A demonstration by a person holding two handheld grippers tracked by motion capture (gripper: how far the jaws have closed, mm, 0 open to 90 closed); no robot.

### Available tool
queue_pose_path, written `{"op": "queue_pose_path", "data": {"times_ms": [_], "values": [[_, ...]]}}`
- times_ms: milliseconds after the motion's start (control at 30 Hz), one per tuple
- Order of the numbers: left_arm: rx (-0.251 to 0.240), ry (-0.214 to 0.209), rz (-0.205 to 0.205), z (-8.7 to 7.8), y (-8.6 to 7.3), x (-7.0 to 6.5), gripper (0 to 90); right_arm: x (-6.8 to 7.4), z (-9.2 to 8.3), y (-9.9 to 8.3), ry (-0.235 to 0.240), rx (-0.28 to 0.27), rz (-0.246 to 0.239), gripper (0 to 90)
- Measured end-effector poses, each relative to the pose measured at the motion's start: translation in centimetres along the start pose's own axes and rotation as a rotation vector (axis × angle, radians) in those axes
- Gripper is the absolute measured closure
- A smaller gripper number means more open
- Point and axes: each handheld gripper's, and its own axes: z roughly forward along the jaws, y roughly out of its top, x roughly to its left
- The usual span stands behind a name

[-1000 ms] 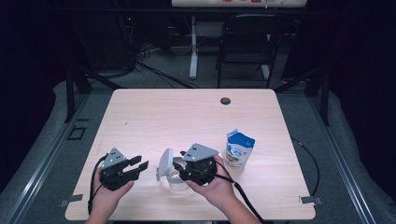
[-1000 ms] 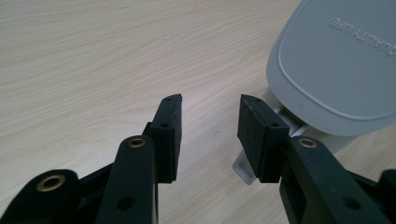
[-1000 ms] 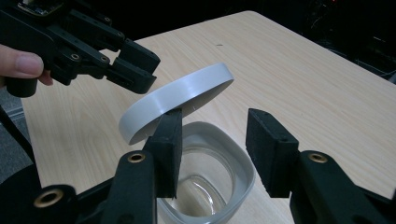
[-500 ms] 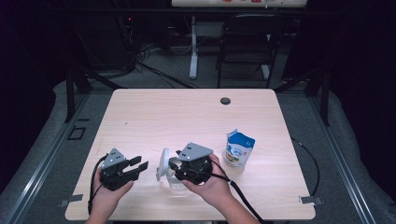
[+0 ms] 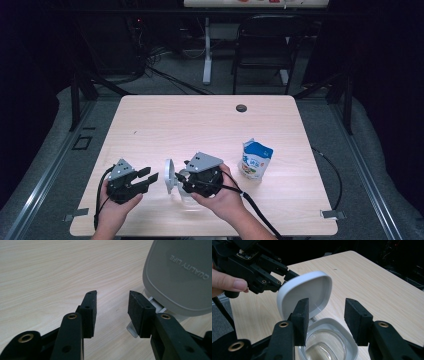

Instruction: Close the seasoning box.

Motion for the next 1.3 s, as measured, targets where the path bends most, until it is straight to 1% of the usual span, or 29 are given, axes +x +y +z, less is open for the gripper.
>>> {"op": "queue_pose_path", "data": {"times_ms": [67,133,233,267,333,467,600,733,800,933,1100,1133,1300], "values": [[-0.010,0.001,-0.004,0.1,-0.1,0.0,59.3,0.0,-0.1,0.0,-0.001,-0.003,-0.001,54.9],[-0.008,0.001,-0.006,0.1,-0.1,0.0,59.2,0.1,-0.2,0.0,-0.003,-0.004,-0.007,54.7],[0.004,-0.006,-0.005,0.2,-0.1,0.0,59.1,0.0,-0.4,-0.1,-0.010,-0.008,-0.001,54.2],[0.017,-0.007,0.004,0.1,-0.1,0.0,59.7,-0.1,-0.4,-0.1,-0.023,-0.006,0.001,54.2],[0.025,-0.009,0.007,0.1,-0.1,0.0,61.1,-0.3,-0.7,-0.3,-0.037,-0.003,0.006,54.2],[0.019,-0.010,0.003,0.2,-0.1,0.0,61.3,-0.9,-1.4,-0.6,-0.064,-0.012,0.018,54.3],[0.013,-0.004,0.008,0.1,-0.1,0.0,60.9,-1.4,-2.1,-1.1,-0.074,-0.019,0.031,54.4],[0.017,0.006,0.004,0.1,-0.1,0.1,60.9,-1.9,-2.7,-1.6,-0.074,-0.017,0.047,54.5],[0.011,0.007,0.005,0.2,-0.2,0.1,61.0,-2.1,-2.9,-1.9,-0.073,-0.020,0.059,54.5],[0.007,0.007,-0.004,0.2,-0.2,0.2,60.9,-2.4,-3.4,-2.4,-0.065,-0.018,0.066,54.5],[0.000,0.011,-0.007,0.1,-0.2,0.4,60.5,-3.2,-4.5,-3.7,-0.086,-0.027,0.104,54.5],[0.005,0.009,-0.007,0.1,-0.1,0.4,60.3,-3.4,-4.7,-3.8,-0.092,-0.028,0.107,54.6],[0.001,0.012,-0.006,0.0,-0.1,0.4,59.8,-4.0,-5.6,-4.6,-0.105,-0.035,0.128,54.6]]}}
